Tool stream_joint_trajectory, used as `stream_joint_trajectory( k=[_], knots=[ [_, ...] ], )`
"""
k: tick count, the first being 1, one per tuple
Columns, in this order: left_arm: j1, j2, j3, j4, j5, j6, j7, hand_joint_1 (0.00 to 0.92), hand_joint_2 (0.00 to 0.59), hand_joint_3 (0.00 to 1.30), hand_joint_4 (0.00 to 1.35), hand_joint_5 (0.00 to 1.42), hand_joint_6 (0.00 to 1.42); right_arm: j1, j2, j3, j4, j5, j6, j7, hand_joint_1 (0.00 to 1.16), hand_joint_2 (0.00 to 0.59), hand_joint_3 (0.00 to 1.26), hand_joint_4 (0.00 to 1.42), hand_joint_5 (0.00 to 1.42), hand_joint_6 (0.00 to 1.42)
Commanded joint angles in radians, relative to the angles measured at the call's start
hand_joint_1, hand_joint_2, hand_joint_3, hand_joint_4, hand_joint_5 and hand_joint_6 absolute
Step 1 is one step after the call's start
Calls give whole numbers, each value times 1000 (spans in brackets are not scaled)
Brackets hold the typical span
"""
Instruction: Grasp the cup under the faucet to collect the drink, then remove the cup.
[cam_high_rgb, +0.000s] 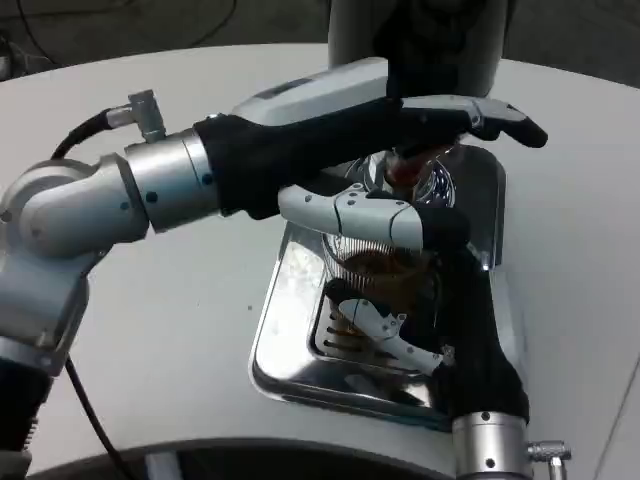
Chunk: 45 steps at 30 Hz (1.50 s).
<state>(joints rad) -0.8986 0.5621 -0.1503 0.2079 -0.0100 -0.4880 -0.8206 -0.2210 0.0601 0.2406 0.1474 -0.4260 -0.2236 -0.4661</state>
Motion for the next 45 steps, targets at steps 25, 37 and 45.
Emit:
stream_joint_trajectory(
  k=[25, 37, 45],
  knots=[
    [80, -26, 137, -82, -131, 2, 55, 0, 111, 206, 169, 229, 215, 74, 46, 11, -59, 1, -41, -77, 837, 200, 642, 766, 858, 689],
    [169, 2, 231, -219, -211, 77, 66, 0, 110, 230, 206, 260, 242, 128, 36, 10, -140, -7, -27, -65, 848, 186, 713, 856, 967, 855],
    [255, 30, 303, -266, -240, 113, 85, 0, 110, 240, 217, 274, 246, 148, 26, -5, -175, -7, -30, -54, 853, 187, 753, 905, 1054, 932]
  ],
)
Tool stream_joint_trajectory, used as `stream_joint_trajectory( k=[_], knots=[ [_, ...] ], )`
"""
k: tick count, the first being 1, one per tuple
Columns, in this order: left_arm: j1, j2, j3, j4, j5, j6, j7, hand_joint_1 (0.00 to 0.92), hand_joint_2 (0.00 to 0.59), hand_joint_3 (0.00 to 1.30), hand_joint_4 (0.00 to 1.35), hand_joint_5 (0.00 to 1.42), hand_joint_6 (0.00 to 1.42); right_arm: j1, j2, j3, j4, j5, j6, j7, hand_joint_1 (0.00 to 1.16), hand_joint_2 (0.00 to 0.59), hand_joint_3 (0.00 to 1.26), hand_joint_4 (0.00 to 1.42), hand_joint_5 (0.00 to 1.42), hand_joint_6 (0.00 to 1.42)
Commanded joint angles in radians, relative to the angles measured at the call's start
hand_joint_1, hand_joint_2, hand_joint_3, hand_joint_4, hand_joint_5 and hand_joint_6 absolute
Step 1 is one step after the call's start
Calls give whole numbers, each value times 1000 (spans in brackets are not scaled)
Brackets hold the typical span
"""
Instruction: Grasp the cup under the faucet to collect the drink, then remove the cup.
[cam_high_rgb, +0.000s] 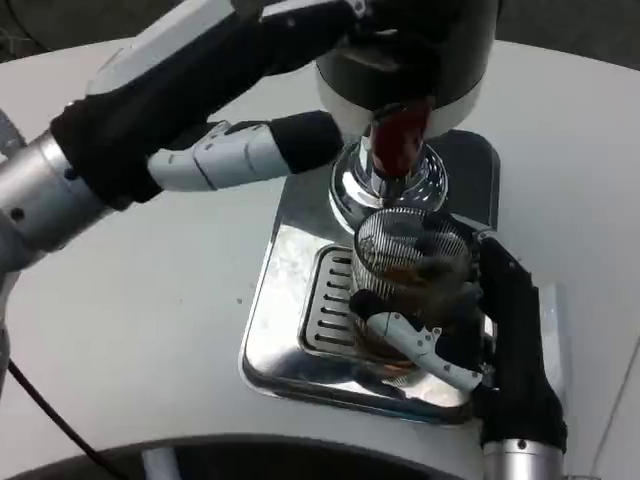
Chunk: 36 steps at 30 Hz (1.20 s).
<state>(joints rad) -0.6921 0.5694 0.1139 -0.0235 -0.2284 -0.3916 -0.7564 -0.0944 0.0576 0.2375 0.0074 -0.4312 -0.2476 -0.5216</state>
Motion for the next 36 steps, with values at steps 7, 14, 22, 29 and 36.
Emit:
stream_joint_trajectory(
  k=[7, 14, 22, 29, 36],
  knots=[
    [107, 28, 84, -72, -42, 45, 33, 0, 110, 250, 228, 277, 260, 29, 24, -16, -52, -1, -8, 9, 860, 189, 766, 907, 1076, 962],
    [178, 34, 137, -119, -68, 71, 55, 0, 110, 250, 241, 287, 279, 70, 22, -28, -83, -1, -24, 8, 870, 172, 793, 951, 1133, 1043],
    [266, 63, 205, -138, -73, 84, 58, 0, 109, 250, 246, 302, 292, 109, 15, -32, -130, 2, -30, 25, 870, 172, 829, 994, 1192, 1132],
    [336, 77, 256, -151, -83, 86, 70, 0, 109, 257, 253, 304, 295, 127, 12, -41, -156, 4, -33, 39, 870, 172, 845, 1007, 1219, 1171],
    [434, 89, 290, -137, -51, 65, 79, 0, 113, 259, 255, 304, 297, 167, 5, -47, -195, 4, -35, 57, 876, 164, 866, 1020, 1234, 1200]
  ],
)
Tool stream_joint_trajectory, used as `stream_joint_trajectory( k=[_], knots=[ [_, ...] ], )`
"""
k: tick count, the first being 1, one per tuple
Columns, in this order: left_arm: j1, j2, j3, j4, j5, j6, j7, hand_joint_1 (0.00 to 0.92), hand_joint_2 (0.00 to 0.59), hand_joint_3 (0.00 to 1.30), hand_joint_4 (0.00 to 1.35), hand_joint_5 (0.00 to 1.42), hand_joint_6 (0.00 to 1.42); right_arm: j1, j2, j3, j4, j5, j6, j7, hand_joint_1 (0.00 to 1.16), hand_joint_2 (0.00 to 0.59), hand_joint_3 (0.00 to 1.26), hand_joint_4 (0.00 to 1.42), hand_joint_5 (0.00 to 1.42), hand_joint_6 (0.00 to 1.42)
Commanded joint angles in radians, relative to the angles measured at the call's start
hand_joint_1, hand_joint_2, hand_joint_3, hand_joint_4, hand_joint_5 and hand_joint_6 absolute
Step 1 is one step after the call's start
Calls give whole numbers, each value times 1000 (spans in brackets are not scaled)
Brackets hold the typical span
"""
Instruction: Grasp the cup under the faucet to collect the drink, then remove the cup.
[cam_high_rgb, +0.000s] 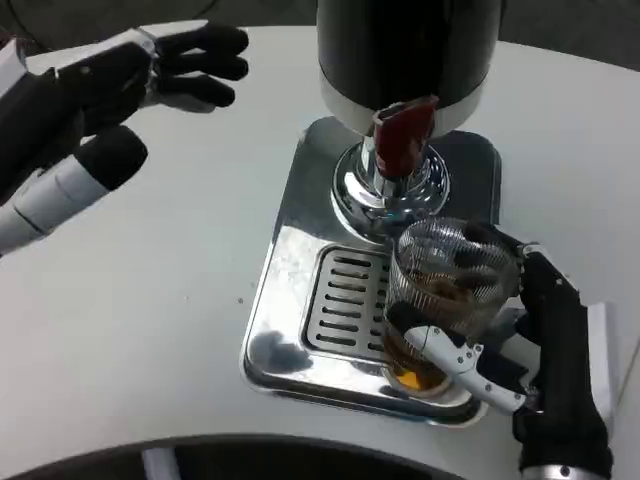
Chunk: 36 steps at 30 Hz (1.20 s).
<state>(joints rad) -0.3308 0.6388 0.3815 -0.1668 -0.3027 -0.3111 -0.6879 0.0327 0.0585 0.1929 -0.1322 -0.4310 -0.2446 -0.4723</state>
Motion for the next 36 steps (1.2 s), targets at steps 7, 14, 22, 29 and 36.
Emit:
stream_joint_trajectory(
  k=[7, 14, 22, 29, 36],
  knots=[
    [157, 15, 6, 29, 71, -40, 21, 0, 109, 258, 244, 289, 300, 81, 1, -8, -91, -1, -40, 27, 875, 162, 878, 1033, 1247, 1234],
    [204, -3, -46, 63, 140, -57, 54, 0, 115, 251, 233, 278, 280, 95, 1, -11, -113, -2, -41, 39, 873, 162, 882, 1046, 1260, 1244],
    [243, -3, -111, 72, 246, -83, 104, 0, 116, 222, 187, 214, 226, 116, -7, -24, -147, 3, -42, 57, 877, 163, 891, 1056, 1261, 1263],
    [252, 1, -124, 49, 283, -103, 138, 0, 116, 210, 155, 179, 209, 154, -32, -57, -207, 28, -49, 91, 878, 163, 891, 1058, 1273, 1268],
    [272, 7, -126, 6, 310, -98, 162, 0, 114, 200, 118, 148, 185, 188, -47, -79, -252, 50, -49, 133, 878, 158, 898, 1067, 1275, 1285]
  ],
)
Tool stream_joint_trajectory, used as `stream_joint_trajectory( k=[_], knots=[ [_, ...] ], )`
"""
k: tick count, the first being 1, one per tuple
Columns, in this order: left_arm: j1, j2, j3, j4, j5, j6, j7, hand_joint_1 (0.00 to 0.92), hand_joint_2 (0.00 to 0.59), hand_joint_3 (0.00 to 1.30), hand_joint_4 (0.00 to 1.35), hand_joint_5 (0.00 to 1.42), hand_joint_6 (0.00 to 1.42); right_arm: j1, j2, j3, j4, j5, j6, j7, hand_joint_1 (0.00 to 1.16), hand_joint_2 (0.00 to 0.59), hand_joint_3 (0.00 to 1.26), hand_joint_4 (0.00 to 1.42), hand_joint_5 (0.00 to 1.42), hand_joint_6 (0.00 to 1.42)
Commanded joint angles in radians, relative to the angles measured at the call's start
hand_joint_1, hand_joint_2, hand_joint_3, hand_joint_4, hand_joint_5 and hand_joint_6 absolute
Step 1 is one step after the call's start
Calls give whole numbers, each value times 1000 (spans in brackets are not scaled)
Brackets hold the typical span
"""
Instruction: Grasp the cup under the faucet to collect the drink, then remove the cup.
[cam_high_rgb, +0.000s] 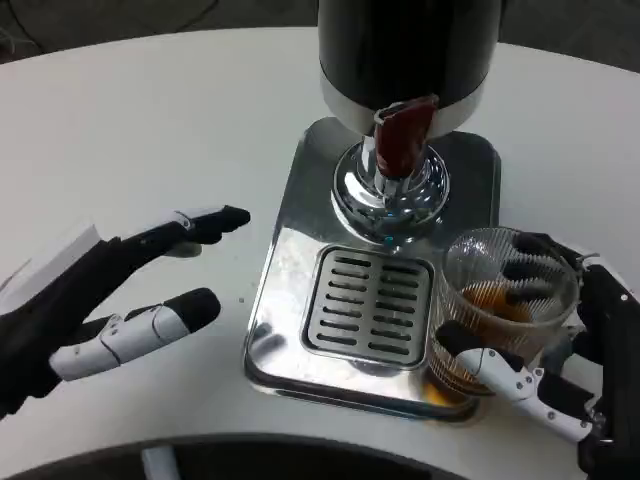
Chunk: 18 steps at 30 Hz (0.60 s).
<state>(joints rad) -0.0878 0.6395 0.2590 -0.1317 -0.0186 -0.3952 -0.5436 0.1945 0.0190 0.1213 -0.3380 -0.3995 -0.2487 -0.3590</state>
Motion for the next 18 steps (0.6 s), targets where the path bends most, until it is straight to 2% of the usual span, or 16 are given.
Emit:
stream_joint_trajectory(
  k=[1, 9, 18],
  knots=[
    [35, 7, -2, -36, 28, -15, 20, 0, 114, 199, 118, 146, 184, 32, -11, -11, -52, 20, -45, 25, 878, 158, 899, 1069, 1275, 1286],
    [82, 13, 25, -85, 42, -29, 37, 0, 114, 188, 85, 112, 165, 94, -22, -24, -97, 33, -54, 63, 878, 155, 901, 1071, 1275, 1291],
    [118, 27, 27, -146, 96, -22, 47, 0, 113, 150, 34, 64, 144, 151, -13, -12, -137, 40, -68, 77, 878, 155, 906, 1071, 1275, 1302]
  ],
)
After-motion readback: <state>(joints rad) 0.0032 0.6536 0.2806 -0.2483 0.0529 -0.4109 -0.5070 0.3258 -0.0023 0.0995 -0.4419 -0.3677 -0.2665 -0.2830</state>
